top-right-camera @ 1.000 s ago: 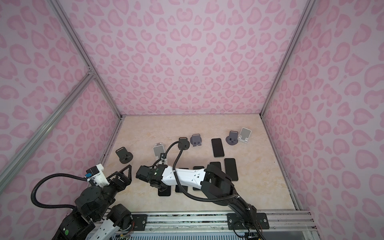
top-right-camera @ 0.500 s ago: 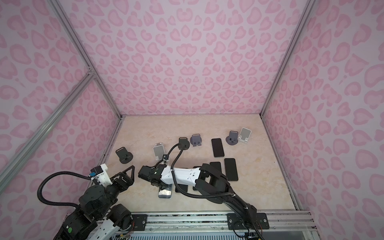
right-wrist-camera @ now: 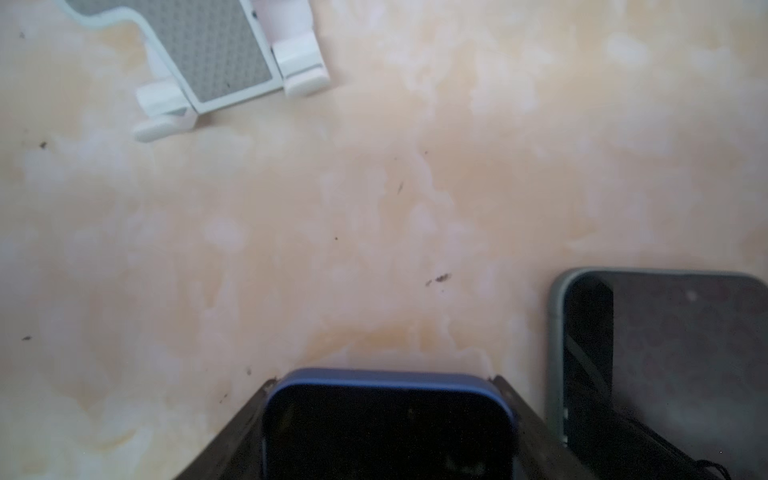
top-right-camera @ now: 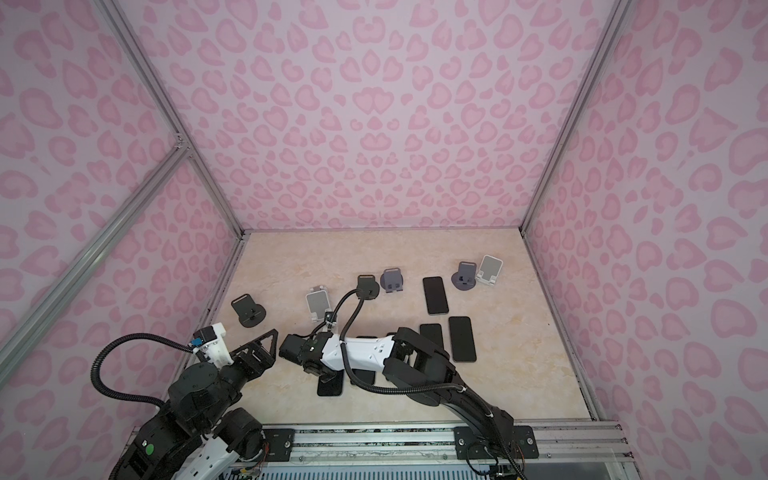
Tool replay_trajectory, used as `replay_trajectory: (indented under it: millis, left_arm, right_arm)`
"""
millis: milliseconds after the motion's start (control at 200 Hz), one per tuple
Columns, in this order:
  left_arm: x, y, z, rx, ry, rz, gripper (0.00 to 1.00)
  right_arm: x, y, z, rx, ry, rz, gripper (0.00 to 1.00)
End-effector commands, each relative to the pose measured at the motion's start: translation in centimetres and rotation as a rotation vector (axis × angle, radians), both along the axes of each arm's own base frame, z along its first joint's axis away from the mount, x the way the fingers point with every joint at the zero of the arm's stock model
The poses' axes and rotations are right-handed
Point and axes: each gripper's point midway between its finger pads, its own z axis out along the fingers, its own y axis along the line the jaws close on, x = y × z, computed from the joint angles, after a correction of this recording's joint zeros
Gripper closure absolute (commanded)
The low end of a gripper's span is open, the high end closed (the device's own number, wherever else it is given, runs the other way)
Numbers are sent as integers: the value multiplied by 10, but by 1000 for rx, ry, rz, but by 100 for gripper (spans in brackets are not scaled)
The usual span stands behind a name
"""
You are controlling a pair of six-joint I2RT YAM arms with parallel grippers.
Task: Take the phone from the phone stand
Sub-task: 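Lower the held phone flat beside the other flat phones with the right gripper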
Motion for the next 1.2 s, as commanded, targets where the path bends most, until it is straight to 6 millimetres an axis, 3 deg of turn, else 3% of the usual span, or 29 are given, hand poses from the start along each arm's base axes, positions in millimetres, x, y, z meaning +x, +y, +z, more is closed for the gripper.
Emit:
replay_trajectory:
  millis: [0,360,580,595,755,905,1040,1165,1195]
  left_arm:
    - [3,-5,11,-17,-25,-15,2]
    - [5,-18,0,-38,18,-63,3]
    - [5,-17,11,-24,1,-66,3]
    - [5,-17,12,-22,0,-68,3]
    - [7,-21,29,22,-21,-98,3]
    - [4,-19,60,101,-62,-122,0]
    - [-1,-7,87,171,-104,-104,2]
    - [0,2,104,228,-137,-70,2]
    - [1,5,105,231,-137,-49,2]
  right_arm:
    - [-3,-7,-15,-40,18,8,26]
    - [-2,-4,-16,-28,24,27,17]
    - [-3,-1,-8,-17,11,51,16]
    - [-2,2,4,4,0,57,16]
    - [1,8,49,43,-59,121,11]
    - [1,4,111,77,-152,194,7]
    - [3,-10,182,115,-293,307,5]
    - [3,-37,245,107,-470,392,5]
    - [3,-49,245,68,-500,405,5]
